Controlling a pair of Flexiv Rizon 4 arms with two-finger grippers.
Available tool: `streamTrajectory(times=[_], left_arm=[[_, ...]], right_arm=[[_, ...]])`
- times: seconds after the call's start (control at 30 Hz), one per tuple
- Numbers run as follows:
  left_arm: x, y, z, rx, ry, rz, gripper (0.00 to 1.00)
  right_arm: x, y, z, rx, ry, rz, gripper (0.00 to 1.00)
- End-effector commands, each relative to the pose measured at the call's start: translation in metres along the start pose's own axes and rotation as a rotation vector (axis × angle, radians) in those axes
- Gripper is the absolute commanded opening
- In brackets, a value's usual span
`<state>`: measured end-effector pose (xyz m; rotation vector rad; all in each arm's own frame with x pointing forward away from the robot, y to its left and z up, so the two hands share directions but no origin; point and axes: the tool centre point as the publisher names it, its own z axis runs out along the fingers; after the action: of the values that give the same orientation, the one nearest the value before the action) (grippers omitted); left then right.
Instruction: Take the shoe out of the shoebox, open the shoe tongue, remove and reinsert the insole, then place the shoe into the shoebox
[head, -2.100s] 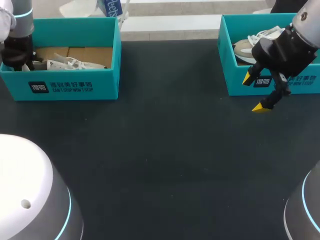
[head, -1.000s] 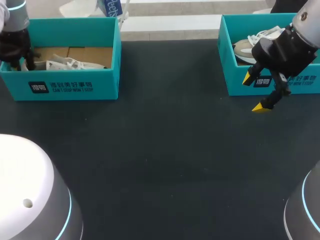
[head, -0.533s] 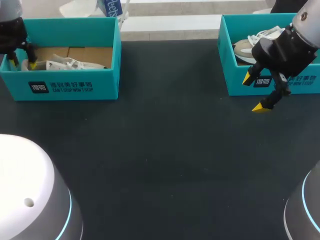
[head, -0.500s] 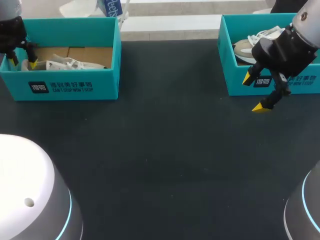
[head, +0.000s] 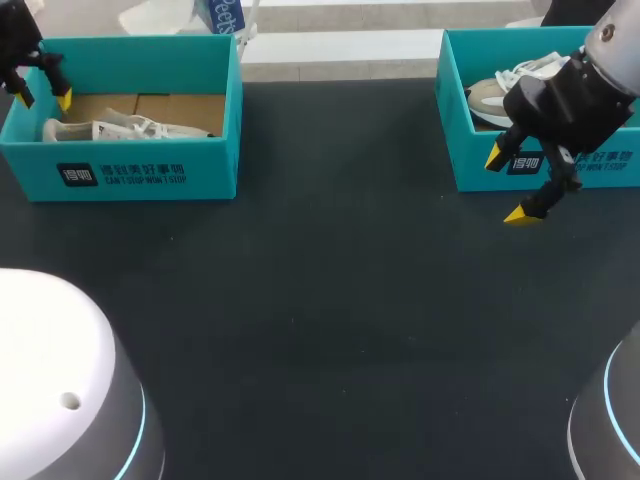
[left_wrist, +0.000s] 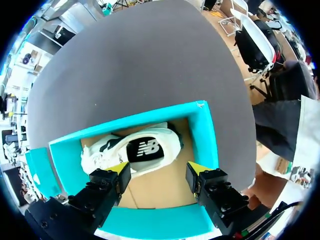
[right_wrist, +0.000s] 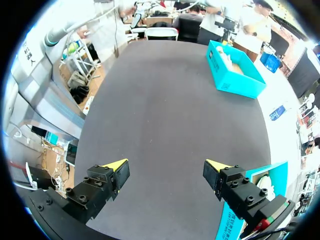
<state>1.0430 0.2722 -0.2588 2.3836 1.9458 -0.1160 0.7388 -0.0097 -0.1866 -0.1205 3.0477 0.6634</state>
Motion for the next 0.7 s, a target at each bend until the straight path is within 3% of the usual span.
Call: streamTrajectory(times=[0.03, 0.13, 0.33, 0.53, 0.7], left_arm=[[0.003, -0.011, -0.031, 0.004, -0.012, -0.007, 0.75], [0.004, -0.018, -0.046, 0.013, -0.023, -0.033, 0.73], [0.001, -0.04, -0.071, 0.02, -0.048, -0.028, 0.8], [-0.004, -0.051, -0.085, 0.037, -0.036, -0.077, 1.0], [-0.006, -0.052, -0.087, 0.031, -0.018, -0.077, 1.0]], right_arm=[[-0.001, 0.0, 0.001, 0.003, 0.001, 0.0, 1.0], [-0.001, 0.0, 0.001, 0.003, 0.001, 0.0, 1.0], [-0.001, 0.0, 0.001, 0.003, 0.001, 0.0, 1.0], [-0.03, -0.011, -0.018, 0.024, -0.087, 0.132, 1.0], [-0.059, -0.026, -0.034, 0.005, -0.219, 0.336, 1.0]])
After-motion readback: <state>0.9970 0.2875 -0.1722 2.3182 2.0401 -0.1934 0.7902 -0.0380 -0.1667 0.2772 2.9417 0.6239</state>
